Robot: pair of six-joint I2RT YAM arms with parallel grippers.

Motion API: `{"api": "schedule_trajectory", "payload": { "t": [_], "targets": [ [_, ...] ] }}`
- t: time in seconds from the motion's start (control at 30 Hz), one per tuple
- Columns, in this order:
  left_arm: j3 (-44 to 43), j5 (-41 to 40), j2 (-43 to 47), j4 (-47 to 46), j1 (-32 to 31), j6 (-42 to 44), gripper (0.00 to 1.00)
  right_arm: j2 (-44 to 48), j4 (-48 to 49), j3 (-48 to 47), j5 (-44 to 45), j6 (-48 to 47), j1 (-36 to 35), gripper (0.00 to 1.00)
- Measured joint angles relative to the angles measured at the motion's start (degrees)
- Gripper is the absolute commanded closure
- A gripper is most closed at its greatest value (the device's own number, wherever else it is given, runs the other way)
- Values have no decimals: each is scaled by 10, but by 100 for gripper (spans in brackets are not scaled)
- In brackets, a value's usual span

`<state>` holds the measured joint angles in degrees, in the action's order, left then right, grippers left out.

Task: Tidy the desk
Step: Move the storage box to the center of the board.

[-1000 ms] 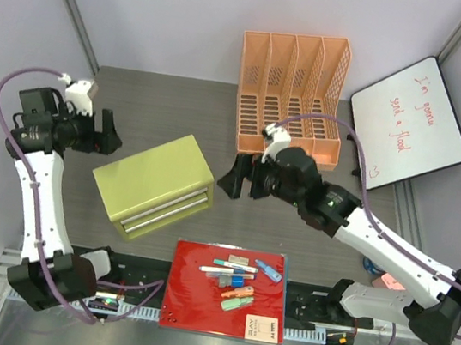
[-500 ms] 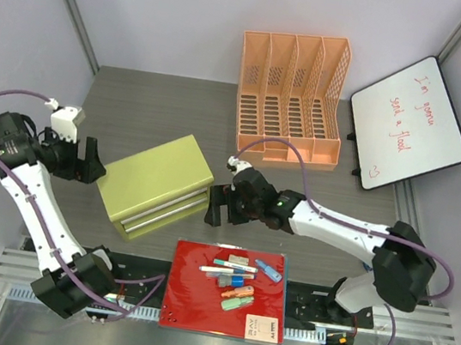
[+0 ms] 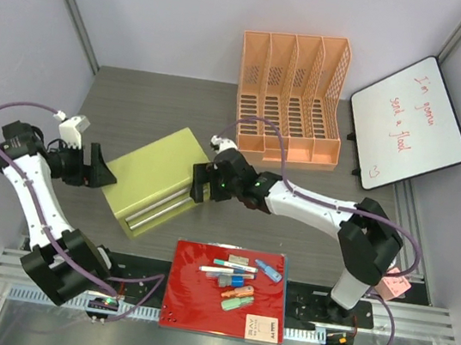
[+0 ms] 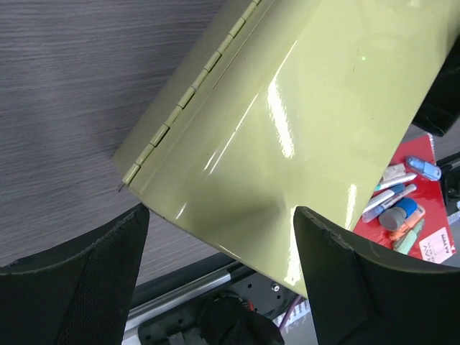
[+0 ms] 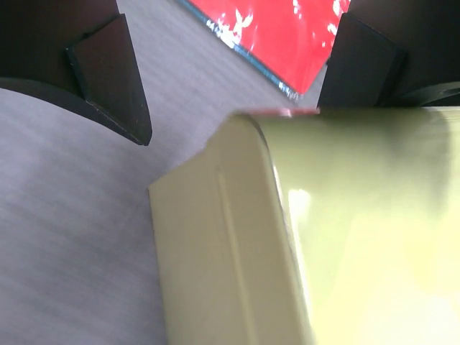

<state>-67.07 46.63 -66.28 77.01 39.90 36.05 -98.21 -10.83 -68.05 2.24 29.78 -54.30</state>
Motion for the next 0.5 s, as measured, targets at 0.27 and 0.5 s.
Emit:
{"api": "schedule_trajectory", "payload": {
  "t": [0.27,0.5],
  "targets": [
    [-25,6,-73,-18,-16,-59,20,-65,0,-73,-1,-2,56,0],
    [-81,-14,-132,-111,-104,-166,20,-82,20,-92,-8,21,69,0]
  ]
}}
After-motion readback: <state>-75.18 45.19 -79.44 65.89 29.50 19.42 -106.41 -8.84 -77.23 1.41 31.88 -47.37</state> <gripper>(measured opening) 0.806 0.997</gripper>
